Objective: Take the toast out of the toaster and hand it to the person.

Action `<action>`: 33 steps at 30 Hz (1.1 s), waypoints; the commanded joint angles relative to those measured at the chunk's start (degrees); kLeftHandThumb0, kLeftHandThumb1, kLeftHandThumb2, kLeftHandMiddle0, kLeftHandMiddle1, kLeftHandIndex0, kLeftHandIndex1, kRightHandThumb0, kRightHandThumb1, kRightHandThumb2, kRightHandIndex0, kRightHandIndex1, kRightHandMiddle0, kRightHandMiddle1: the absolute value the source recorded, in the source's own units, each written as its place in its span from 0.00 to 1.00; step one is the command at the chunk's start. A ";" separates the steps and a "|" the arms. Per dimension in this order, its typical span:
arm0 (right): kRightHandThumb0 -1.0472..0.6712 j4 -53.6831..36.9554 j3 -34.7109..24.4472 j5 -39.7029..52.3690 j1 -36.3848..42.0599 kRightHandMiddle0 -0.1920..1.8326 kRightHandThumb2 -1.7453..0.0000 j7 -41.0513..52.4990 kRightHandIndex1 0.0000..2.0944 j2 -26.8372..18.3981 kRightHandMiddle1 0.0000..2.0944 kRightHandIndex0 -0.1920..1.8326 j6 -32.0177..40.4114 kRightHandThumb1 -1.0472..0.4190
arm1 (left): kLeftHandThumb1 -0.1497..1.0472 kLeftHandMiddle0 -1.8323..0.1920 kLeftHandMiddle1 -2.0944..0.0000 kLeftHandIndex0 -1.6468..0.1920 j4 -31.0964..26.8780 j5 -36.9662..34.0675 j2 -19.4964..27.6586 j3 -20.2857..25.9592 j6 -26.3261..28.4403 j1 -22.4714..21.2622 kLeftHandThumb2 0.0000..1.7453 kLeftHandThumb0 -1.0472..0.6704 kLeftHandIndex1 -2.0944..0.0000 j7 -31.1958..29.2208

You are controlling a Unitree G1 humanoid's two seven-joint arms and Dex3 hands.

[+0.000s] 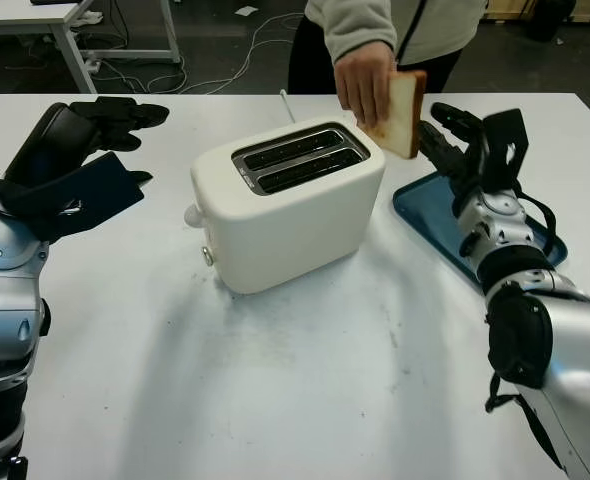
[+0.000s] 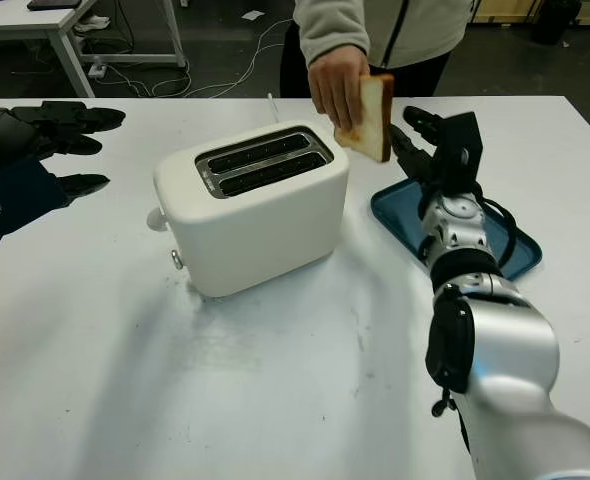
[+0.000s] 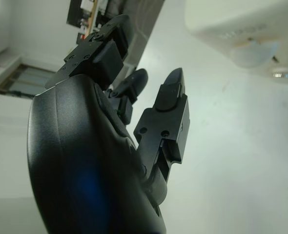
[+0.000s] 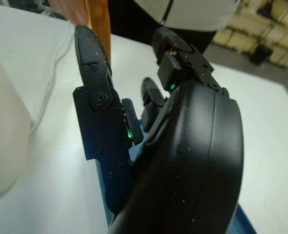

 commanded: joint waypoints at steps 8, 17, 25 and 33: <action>0.20 -35.24 4.70 2.67 22.84 0.21 0.91 7.14 0.01 2.88 0.00 0.19 1.83 0.09 | 0.89 0.77 0.68 0.61 -7.15 -0.64 -7.71 2.40 -1.25 9.12 0.20 0.62 1.00 6.77; 0.16 -66.66 9.59 1.20 45.36 0.25 0.90 1.40 0.03 8.22 0.01 0.24 7.48 0.09 | 0.89 0.82 0.68 0.66 -15.62 0.37 -17.84 -0.56 -5.48 18.26 0.27 0.60 1.00 13.97; 0.12 -73.03 12.01 1.21 53.30 0.27 0.89 0.18 0.03 12.02 0.02 0.26 6.33 0.09 | 0.89 0.87 0.67 0.72 -16.14 -0.16 -22.98 -4.37 -4.62 21.96 0.29 0.54 1.00 15.71; 0.14 -70.78 13.03 1.16 55.46 0.27 0.87 -1.49 0.02 14.80 0.01 0.26 4.75 0.09 | 0.89 0.90 0.66 0.74 -12.96 -0.47 -27.68 -7.28 -8.33 25.77 0.33 0.55 1.00 18.85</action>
